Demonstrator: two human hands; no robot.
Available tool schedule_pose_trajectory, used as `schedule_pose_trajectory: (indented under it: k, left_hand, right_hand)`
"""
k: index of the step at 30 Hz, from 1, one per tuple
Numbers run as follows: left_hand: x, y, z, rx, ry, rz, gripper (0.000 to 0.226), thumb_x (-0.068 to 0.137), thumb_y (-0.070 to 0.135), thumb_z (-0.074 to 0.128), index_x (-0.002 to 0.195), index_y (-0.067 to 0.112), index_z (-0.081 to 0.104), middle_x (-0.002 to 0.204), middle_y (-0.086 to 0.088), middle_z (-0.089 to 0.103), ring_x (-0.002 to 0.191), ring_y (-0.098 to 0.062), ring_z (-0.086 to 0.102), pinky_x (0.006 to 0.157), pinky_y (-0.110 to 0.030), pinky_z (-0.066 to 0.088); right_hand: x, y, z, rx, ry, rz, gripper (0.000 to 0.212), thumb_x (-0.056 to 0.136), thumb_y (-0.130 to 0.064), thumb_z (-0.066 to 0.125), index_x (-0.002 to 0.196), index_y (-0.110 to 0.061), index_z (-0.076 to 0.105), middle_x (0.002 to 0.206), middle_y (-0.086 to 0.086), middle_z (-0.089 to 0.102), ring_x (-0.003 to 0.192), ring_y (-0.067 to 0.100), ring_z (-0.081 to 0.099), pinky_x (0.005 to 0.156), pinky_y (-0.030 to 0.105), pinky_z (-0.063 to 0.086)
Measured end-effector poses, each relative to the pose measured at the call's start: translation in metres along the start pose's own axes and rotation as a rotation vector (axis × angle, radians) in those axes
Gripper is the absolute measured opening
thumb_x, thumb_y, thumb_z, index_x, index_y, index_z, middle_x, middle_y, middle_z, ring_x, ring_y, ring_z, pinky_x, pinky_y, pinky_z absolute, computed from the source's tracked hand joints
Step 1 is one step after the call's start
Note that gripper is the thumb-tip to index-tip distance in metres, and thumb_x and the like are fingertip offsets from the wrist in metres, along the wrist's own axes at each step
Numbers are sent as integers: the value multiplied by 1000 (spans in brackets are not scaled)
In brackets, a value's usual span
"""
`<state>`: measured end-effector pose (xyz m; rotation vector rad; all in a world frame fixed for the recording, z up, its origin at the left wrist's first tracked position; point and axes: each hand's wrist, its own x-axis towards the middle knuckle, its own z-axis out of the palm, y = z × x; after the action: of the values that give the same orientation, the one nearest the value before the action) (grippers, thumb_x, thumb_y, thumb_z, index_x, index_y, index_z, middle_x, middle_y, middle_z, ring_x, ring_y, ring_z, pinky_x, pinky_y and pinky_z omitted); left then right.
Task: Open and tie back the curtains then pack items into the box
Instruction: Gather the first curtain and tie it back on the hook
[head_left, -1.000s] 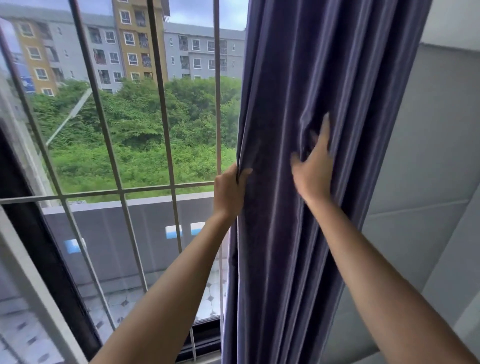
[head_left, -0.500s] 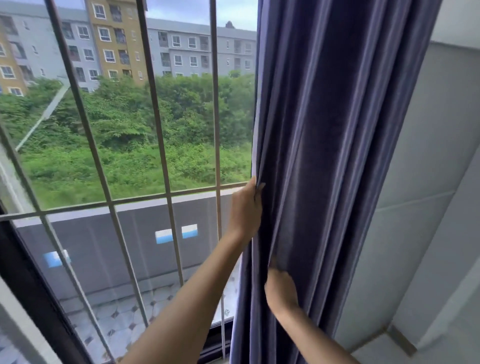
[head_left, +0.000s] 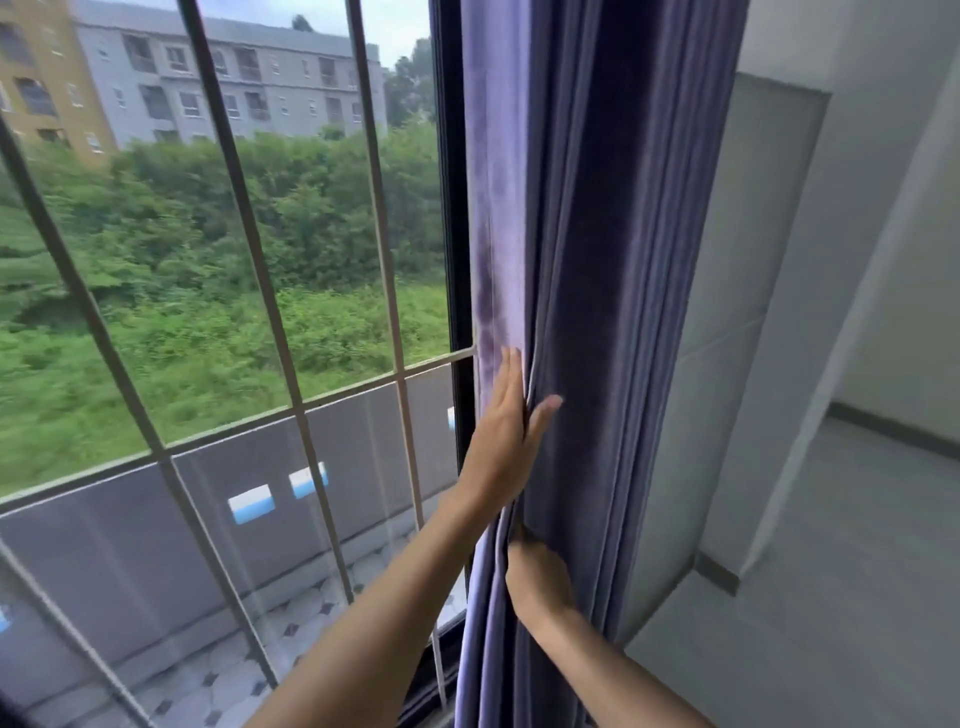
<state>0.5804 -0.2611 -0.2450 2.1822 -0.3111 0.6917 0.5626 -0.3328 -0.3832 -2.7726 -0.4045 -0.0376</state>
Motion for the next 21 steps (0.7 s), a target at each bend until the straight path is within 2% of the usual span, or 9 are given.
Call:
schedule_pose_trajectory:
  k: [2,4,7,9,13,15,17,19,21]
  left_hand:
    - [-3,-5,2,46,-10,21,67,99,31,42,151,5,7,159,-7,6,146,-16,7,119,-34,15]
    - [-4,-11,4,90,41,39,59,100,10,40,150,3,8,158,-12,10,146,-22,12,116,-41,22]
    - [-8,-14,5,156,105,10,72,83,-21,30,148,-1,9,156,-17,14,145,-26,16,113,-45,28]
    - [-9,-16,3,174,115,14,77,76,-25,26,147,-3,9,156,-19,12,145,-25,12,116,-41,23]
    - [-3,-18,6,218,164,33,80,70,-27,27,146,-7,11,154,-23,12,145,-28,9,119,-37,14]
    - [-1,-18,14,249,183,10,80,70,-28,28,146,-7,11,154,-24,11,145,-28,9,119,-35,12]
    - [3,-17,22,272,218,-8,81,69,-29,28,145,-9,13,153,-26,14,144,-30,12,118,-35,13]
    - [6,-16,30,292,253,-23,84,65,-30,28,145,-10,15,152,-28,17,144,-32,15,118,-35,14]
    - [7,-12,37,293,267,-36,88,62,-32,27,145,-9,12,152,-28,16,144,-30,13,118,-32,10]
  right_hand:
    - [-2,-5,0,-3,-10,10,37,99,-3,28,131,-10,45,116,11,67,105,28,65,86,38,53]
    - [-3,-5,4,44,-63,13,36,97,-4,30,127,-13,48,116,11,66,106,30,64,87,40,53]
    - [-13,0,5,239,-152,-45,48,82,-13,38,126,-30,45,124,6,63,113,31,60,92,43,51]
    - [-12,9,-13,321,73,-118,60,74,-18,43,133,-30,46,131,7,59,121,30,55,100,44,46]
    - [21,16,-113,408,825,-254,60,78,-9,53,138,-6,46,139,19,46,134,32,39,114,41,31]
    - [48,18,-172,412,1056,-275,61,78,-4,56,138,0,43,138,24,44,133,36,38,116,38,27]
    - [76,25,-210,424,1118,-273,65,80,-5,59,141,3,38,139,23,43,131,36,41,114,40,30]
    - [92,30,-225,519,1034,-270,65,85,-10,59,144,-3,34,137,16,48,125,30,49,105,45,41]
    - [97,30,-227,576,922,-233,60,88,-17,61,143,-11,37,128,11,57,110,27,59,94,41,50]
